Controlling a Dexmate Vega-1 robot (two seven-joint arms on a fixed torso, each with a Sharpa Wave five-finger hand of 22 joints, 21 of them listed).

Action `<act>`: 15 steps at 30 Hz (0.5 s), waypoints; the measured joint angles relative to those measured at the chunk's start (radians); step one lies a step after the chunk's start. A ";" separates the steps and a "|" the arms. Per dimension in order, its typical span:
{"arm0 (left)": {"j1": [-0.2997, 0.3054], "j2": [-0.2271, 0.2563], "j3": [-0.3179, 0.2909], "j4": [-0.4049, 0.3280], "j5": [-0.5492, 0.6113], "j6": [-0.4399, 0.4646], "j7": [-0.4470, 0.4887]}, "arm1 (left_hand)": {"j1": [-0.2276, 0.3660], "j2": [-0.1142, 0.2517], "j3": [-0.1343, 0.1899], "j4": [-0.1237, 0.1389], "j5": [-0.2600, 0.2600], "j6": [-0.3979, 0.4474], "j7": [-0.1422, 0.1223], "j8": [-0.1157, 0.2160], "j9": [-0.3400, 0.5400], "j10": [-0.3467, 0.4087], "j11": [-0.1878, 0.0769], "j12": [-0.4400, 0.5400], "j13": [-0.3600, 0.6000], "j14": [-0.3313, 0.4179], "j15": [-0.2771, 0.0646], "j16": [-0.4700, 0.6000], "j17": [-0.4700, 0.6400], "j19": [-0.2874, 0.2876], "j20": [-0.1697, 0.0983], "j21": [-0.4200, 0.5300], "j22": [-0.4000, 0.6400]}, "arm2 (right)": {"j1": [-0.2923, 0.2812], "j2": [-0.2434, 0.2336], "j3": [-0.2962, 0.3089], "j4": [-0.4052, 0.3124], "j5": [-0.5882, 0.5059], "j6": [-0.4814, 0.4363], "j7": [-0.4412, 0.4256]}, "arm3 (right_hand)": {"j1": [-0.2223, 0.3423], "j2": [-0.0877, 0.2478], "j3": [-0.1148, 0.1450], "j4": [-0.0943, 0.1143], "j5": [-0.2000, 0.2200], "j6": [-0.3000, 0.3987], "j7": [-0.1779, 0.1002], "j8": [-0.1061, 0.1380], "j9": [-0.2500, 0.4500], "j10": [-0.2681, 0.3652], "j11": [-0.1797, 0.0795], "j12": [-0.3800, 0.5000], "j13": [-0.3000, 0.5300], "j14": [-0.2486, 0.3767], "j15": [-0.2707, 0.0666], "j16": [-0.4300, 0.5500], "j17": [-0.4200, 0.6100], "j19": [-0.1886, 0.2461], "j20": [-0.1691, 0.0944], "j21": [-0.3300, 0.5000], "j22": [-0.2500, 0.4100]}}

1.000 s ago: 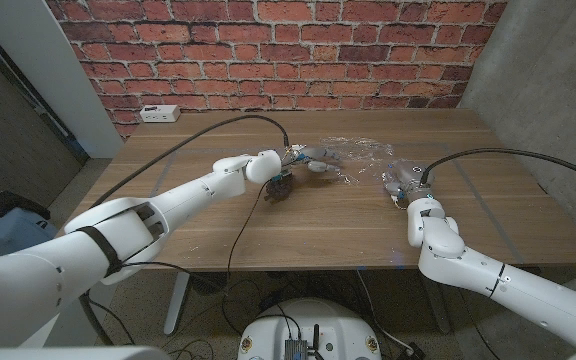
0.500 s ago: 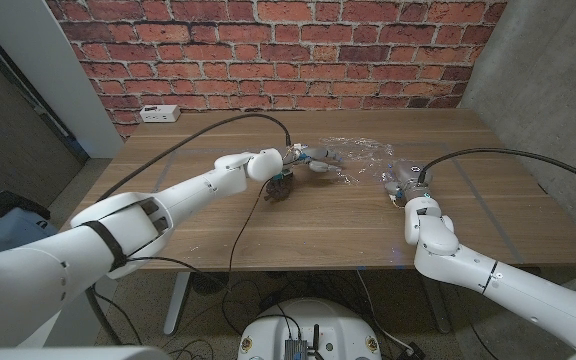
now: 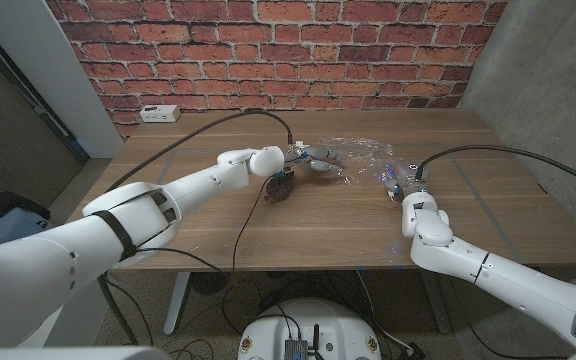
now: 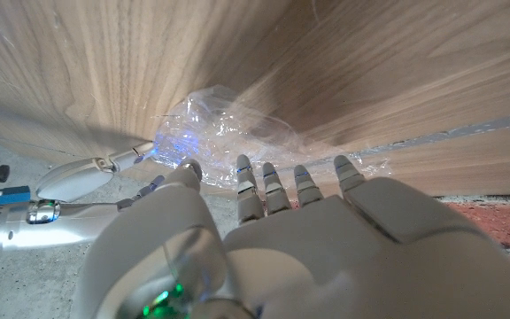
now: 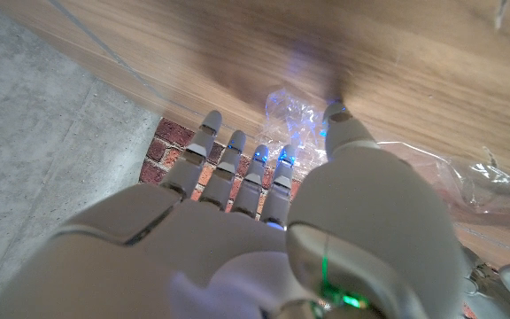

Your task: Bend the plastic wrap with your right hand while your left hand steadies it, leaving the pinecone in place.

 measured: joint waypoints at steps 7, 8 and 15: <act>-0.052 -0.063 0.029 0.143 -0.029 -0.074 -0.039 | -0.014 -0.004 -0.002 0.007 0.000 -0.017 0.000 0.000 0.000 -0.017 0.004 0.000 0.000 0.000 0.000 0.000 0.000 0.014 -0.003 0.007 0.000 | 0.031 0.022 -0.015 0.049 0.008 0.003 0.003 | 0.033 0.024 0.003 -0.002 0.004 0.104 0.000 0.033 0.000 0.045 -0.004 0.011 0.000 0.014 -0.002 0.022 0.010 0.008 -0.008 0.000 0.000; -0.057 -0.070 0.032 0.159 -0.031 -0.080 -0.040 | -0.014 -0.004 -0.004 0.009 0.000 -0.017 0.000 0.000 0.000 -0.017 0.004 0.000 0.000 0.000 0.000 0.000 0.000 0.014 -0.003 0.007 0.000 | 0.031 0.022 -0.015 0.049 0.008 0.003 0.002 | 0.047 0.031 0.003 -0.002 0.003 0.152 0.002 0.048 0.001 0.062 -0.006 0.017 0.000 0.028 -0.001 0.031 0.015 0.011 -0.011 0.000 0.000; -0.102 -0.128 0.065 0.300 -0.057 -0.135 -0.044 | -0.030 -0.012 -0.009 0.013 0.000 -0.017 0.000 0.000 0.000 -0.020 0.007 0.000 0.000 -0.004 -0.004 0.000 0.000 0.014 -0.003 0.007 0.002 | 0.034 0.047 -0.014 0.108 0.007 0.036 -0.090 | 0.165 0.078 0.037 -0.013 -0.044 0.485 0.041 0.152 0.007 0.265 -0.053 0.070 -0.005 0.160 -0.007 0.109 0.037 0.063 -0.041 0.013 0.000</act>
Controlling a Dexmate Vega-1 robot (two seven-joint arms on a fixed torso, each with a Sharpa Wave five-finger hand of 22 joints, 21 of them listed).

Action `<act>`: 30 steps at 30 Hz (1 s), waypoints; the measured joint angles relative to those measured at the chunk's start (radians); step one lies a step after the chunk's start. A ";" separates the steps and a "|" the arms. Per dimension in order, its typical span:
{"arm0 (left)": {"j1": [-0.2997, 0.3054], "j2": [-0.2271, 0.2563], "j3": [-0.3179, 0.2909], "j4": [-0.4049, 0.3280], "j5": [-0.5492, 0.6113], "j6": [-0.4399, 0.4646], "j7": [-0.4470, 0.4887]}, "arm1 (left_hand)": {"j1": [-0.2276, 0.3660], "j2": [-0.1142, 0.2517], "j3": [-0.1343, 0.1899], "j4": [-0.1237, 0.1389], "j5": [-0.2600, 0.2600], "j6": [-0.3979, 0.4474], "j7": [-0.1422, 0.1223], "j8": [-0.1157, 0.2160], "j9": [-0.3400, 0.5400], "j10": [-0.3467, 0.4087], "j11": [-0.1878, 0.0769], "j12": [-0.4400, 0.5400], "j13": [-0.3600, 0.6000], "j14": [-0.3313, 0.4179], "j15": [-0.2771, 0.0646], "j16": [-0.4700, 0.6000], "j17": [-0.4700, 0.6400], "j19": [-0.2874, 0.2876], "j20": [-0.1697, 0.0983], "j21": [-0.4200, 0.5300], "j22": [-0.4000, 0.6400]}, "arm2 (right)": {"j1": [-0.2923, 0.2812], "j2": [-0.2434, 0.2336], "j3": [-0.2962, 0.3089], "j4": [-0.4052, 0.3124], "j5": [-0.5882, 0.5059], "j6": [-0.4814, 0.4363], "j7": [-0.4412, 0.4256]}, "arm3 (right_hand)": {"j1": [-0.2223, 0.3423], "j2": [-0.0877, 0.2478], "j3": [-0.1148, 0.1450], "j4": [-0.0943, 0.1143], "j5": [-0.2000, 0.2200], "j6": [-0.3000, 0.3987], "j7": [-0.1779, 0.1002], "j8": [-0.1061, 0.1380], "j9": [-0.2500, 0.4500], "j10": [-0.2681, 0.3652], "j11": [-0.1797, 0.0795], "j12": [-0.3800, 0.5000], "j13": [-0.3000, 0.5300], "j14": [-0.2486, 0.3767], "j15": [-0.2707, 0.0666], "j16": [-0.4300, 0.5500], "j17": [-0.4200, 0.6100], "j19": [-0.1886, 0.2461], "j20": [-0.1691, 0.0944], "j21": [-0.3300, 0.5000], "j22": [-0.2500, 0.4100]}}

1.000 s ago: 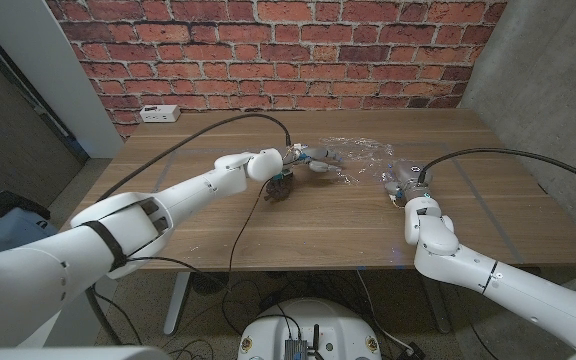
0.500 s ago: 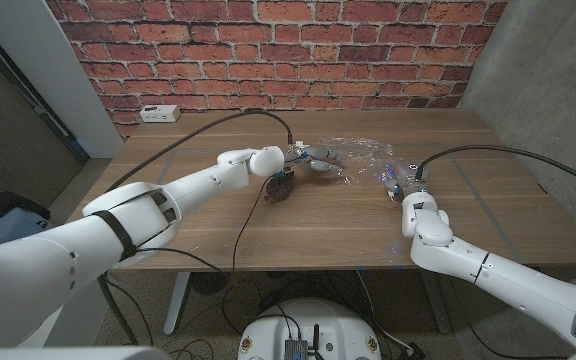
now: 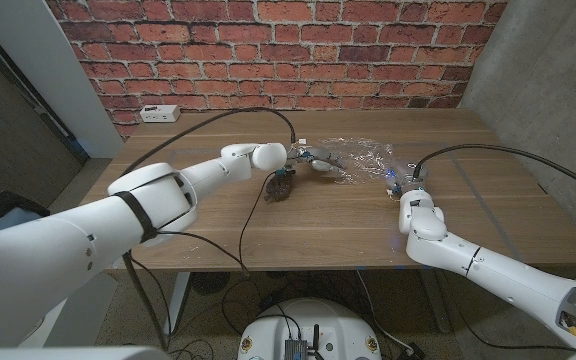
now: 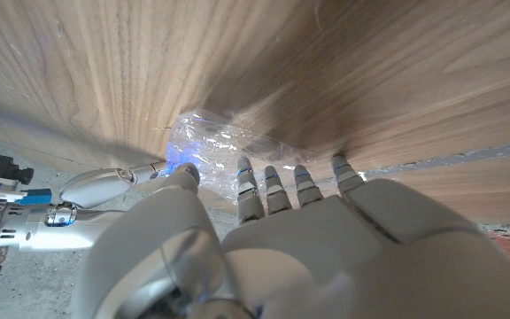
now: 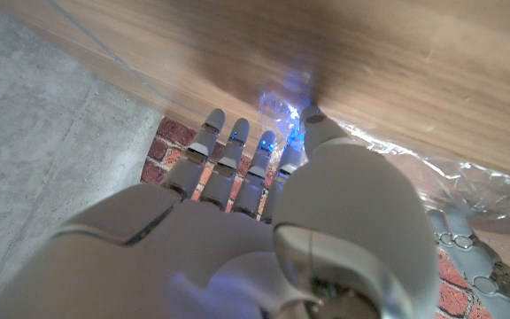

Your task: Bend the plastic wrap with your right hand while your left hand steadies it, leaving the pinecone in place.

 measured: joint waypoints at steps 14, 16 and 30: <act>-0.040 -0.050 0.047 0.113 -0.043 -0.030 0.001 | -0.015 -0.007 -0.004 0.004 0.000 0.000 0.000 0.000 0.000 0.004 0.004 0.005 0.000 0.000 0.000 0.000 0.000 0.020 -0.009 0.017 -0.001 | -0.008 0.024 -0.001 0.141 -0.066 0.179 -0.293 | 0.050 -0.002 0.014 0.004 -0.014 0.065 0.012 0.015 -0.002 0.126 -0.002 0.029 0.000 0.113 -0.012 0.039 0.009 0.072 -0.022 0.029 0.002; -0.044 -0.054 0.052 0.120 -0.051 -0.031 0.001 | -0.015 -0.007 -0.004 0.004 0.000 0.000 0.000 0.000 0.000 0.004 0.004 0.005 0.000 0.000 0.000 0.000 0.000 0.020 -0.009 0.020 -0.001 | 0.001 0.025 -0.005 0.166 -0.077 0.202 -0.316 | 0.056 -0.008 0.014 0.005 -0.016 0.065 0.012 0.015 -0.002 0.130 -0.006 0.029 0.000 0.120 -0.011 0.040 0.009 0.077 -0.028 0.030 0.002; -0.056 -0.058 0.078 0.139 -0.078 -0.029 -0.001 | -0.015 -0.007 -0.004 0.004 0.000 0.000 0.000 0.000 -0.003 0.015 0.004 0.013 0.000 0.006 -0.006 0.000 -0.003 0.031 -0.019 0.025 -0.003 | 0.038 0.038 -0.017 0.245 -0.145 0.351 -0.438 | 0.072 -0.011 0.019 0.000 -0.017 0.074 0.003 0.015 -0.003 0.144 -0.020 0.029 -0.005 0.130 -0.012 0.043 0.014 0.085 -0.036 0.034 0.002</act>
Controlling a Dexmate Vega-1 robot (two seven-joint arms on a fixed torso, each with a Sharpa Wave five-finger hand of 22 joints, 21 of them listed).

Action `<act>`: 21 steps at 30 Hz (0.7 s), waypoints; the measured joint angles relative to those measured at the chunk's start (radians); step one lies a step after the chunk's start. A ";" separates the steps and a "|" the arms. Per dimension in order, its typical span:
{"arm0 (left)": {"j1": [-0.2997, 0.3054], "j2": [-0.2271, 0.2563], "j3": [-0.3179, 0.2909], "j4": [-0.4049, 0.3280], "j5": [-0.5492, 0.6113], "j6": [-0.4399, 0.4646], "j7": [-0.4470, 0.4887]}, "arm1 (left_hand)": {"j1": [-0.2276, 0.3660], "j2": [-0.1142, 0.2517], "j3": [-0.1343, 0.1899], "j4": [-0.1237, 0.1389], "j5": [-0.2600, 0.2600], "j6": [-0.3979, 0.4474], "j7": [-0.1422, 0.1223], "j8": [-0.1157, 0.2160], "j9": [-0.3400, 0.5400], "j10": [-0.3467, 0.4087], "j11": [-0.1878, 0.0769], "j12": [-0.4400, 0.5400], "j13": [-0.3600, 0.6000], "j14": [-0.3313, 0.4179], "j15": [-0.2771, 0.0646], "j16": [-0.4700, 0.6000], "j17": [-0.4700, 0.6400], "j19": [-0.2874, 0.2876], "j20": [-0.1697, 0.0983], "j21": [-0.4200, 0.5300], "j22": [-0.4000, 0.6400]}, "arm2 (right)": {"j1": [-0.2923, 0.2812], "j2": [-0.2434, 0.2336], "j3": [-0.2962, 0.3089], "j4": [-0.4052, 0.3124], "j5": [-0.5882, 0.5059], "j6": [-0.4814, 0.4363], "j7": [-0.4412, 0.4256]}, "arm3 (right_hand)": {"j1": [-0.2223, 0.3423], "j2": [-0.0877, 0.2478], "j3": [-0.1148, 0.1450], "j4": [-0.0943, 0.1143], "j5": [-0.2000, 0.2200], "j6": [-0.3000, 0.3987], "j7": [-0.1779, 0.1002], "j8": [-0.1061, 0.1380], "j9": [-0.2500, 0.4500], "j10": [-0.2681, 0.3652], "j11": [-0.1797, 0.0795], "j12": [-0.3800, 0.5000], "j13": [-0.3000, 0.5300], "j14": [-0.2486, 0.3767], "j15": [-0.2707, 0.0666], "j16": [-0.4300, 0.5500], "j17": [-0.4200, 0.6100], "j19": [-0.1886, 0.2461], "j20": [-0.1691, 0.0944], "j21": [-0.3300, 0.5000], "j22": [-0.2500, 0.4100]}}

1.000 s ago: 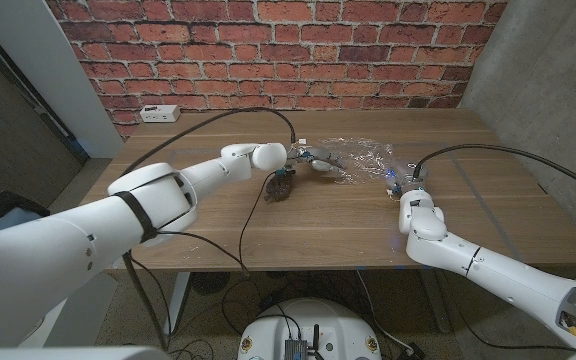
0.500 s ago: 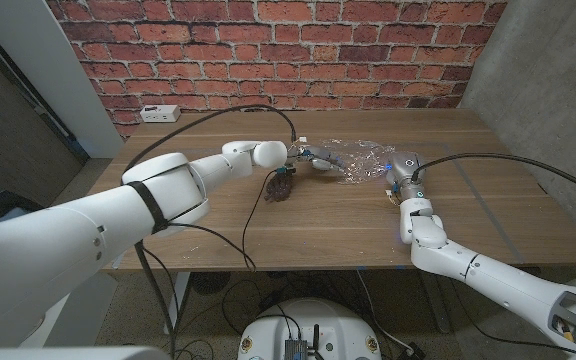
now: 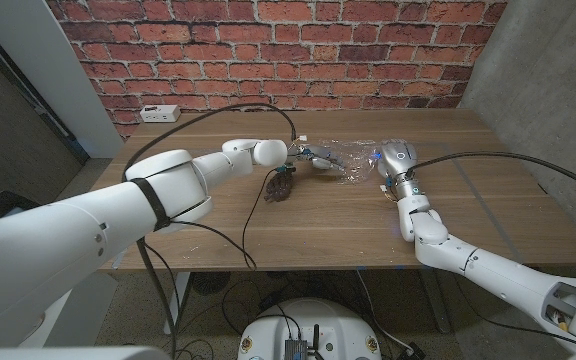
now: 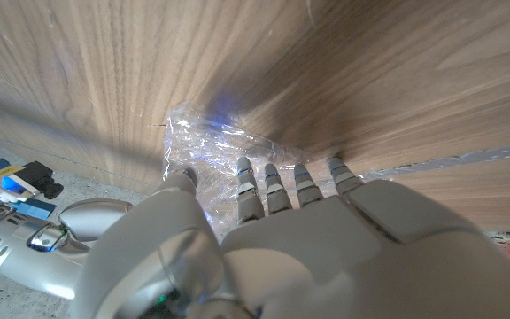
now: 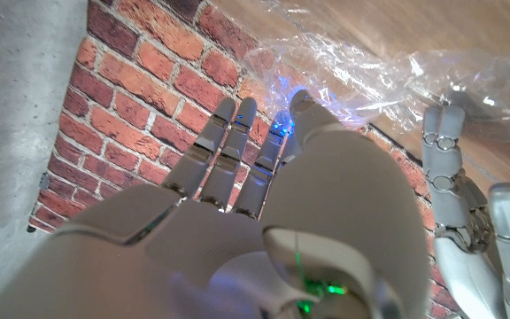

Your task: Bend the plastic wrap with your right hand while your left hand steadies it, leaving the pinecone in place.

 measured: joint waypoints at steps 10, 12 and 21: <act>0.000 0.010 0.002 -0.007 -0.007 -0.001 -0.006 | 0.000 0.000 0.004 -0.004 0.000 0.000 0.000 0.000 0.000 0.000 0.000 0.000 0.000 0.000 0.000 0.000 0.000 0.000 0.000 0.000 -0.005 | 0.039 0.020 -0.007 0.052 -0.024 0.075 -0.037 | 0.009 -0.001 0.000 0.000 0.000 0.000 0.000 0.000 0.000 0.000 0.000 0.000 0.003 0.003 -0.003 0.000 0.000 0.007 0.007 0.000 0.000; 0.000 0.013 0.001 -0.011 -0.007 -0.001 -0.008 | 0.000 0.000 0.004 -0.004 0.000 0.000 0.000 0.000 0.000 0.000 0.000 0.000 -0.002 0.000 0.000 0.000 0.000 0.000 0.000 0.000 -0.005 | 0.046 0.023 -0.009 0.060 -0.027 0.089 -0.043 | 0.009 -0.001 0.000 0.001 0.000 0.000 0.000 0.000 0.000 0.000 0.000 0.000 0.003 0.003 -0.003 0.000 0.000 0.007 0.007 0.000 0.000; 0.019 0.046 -0.016 -0.073 -0.005 0.000 -0.016 | 0.000 0.000 0.005 -0.011 0.000 -0.004 0.004 0.000 0.000 0.000 0.000 0.000 -0.003 0.000 0.000 0.000 0.000 0.000 0.000 -0.002 -0.005 | 0.062 0.036 -0.011 0.078 -0.032 0.147 -0.069 | 0.009 -0.001 0.004 0.004 0.000 0.000 0.000 0.000 0.000 0.004 -0.004 0.000 0.003 0.005 -0.002 0.000 0.000 0.007 0.007 0.008 0.000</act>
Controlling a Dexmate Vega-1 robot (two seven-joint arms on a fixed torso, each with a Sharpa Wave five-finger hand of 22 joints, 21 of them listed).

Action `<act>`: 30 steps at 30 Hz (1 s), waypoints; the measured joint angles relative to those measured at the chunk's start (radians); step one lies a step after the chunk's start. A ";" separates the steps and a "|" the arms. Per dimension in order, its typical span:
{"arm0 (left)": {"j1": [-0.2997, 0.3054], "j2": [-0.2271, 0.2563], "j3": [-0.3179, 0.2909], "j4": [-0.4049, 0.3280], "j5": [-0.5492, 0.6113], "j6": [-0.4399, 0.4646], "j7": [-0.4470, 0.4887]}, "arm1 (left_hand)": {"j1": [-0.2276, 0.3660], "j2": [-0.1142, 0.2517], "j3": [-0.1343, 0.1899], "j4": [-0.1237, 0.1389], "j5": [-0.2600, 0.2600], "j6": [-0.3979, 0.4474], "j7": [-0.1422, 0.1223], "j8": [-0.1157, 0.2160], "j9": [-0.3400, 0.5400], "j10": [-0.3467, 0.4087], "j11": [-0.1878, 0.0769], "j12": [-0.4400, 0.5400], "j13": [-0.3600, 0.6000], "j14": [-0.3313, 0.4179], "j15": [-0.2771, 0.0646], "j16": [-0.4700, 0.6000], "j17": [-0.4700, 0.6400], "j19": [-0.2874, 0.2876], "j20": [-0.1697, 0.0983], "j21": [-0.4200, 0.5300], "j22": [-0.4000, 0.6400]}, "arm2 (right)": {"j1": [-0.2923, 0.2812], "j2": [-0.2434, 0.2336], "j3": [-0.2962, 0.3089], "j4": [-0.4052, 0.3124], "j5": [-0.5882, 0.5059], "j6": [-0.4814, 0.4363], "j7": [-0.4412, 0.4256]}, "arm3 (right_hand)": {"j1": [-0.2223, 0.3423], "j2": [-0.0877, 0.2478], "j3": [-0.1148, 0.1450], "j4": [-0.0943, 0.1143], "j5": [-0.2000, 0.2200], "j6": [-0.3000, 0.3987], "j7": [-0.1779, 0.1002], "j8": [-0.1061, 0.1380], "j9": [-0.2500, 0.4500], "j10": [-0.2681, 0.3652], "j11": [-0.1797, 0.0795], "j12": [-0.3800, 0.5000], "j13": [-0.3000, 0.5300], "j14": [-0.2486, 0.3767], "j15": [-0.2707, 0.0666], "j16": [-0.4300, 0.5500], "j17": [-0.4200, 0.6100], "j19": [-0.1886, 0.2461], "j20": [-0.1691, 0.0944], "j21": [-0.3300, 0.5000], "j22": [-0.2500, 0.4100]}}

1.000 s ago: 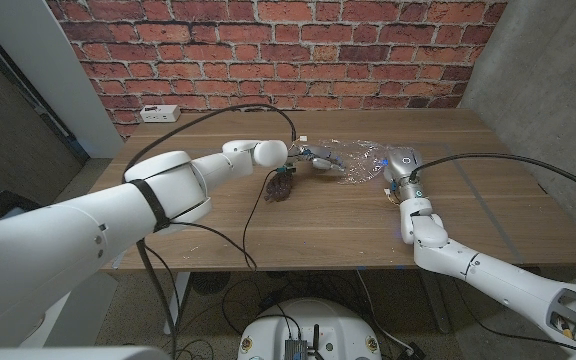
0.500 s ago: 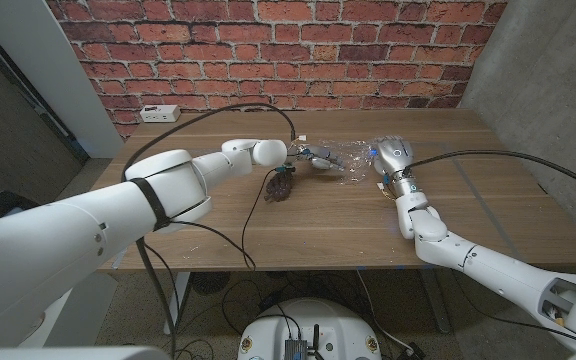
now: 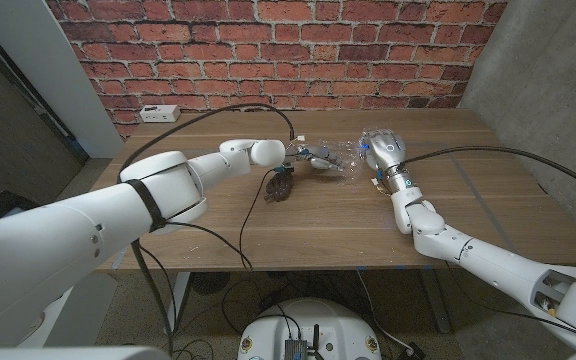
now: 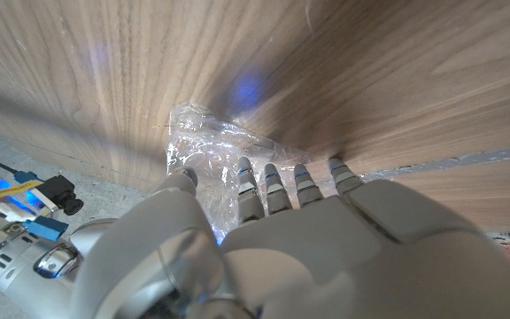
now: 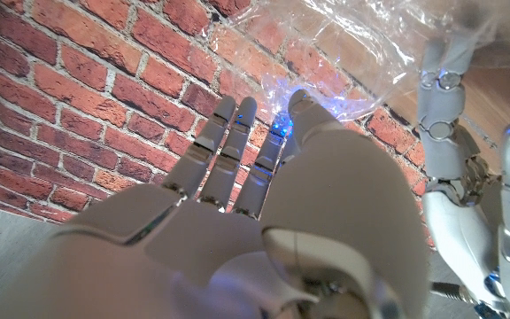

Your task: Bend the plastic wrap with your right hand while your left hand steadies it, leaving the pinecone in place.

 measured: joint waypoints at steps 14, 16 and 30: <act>0.053 0.081 -0.047 -0.179 0.024 0.072 -0.026 | -0.004 -0.004 0.006 -0.006 0.000 -0.007 0.000 0.000 0.000 0.000 0.000 0.000 0.000 0.000 0.000 0.000 0.000 0.000 0.000 -0.004 0.001 | 0.006 0.027 0.014 0.024 0.039 0.092 -0.049 | 0.000 0.000 -0.004 0.004 0.000 0.000 0.000 0.000 0.000 0.000 0.000 -0.012 0.000 0.005 -0.005 -0.005 0.005 0.029 0.007 0.008 0.002; 0.060 0.090 -0.055 -0.202 0.028 0.080 -0.028 | -0.004 -0.004 0.006 -0.006 0.000 -0.009 -0.002 0.000 0.000 0.000 0.000 0.000 0.000 0.000 0.000 0.000 0.000 0.007 0.007 -0.004 0.001 | 0.007 0.028 0.014 0.027 0.041 0.106 -0.053 | 0.000 0.000 -0.006 0.006 0.000 0.000 0.000 0.000 0.000 0.000 0.000 -0.012 0.000 0.006 -0.005 -0.005 0.005 0.029 0.007 0.013 0.005; 0.084 0.116 -0.084 -0.265 0.047 0.107 -0.044 | -0.004 -0.004 0.006 -0.014 0.000 -0.009 -0.002 0.000 0.000 0.000 0.000 0.000 0.000 0.000 0.000 0.000 0.000 0.016 0.016 -0.006 0.001 | 0.009 0.013 0.002 0.017 0.021 0.163 -0.050 | 0.005 -0.005 -0.015 0.010 0.000 0.015 -0.021 0.000 0.000 0.003 -0.022 -0.018 0.000 0.009 -0.002 -0.005 0.014 0.036 0.000 0.015 0.005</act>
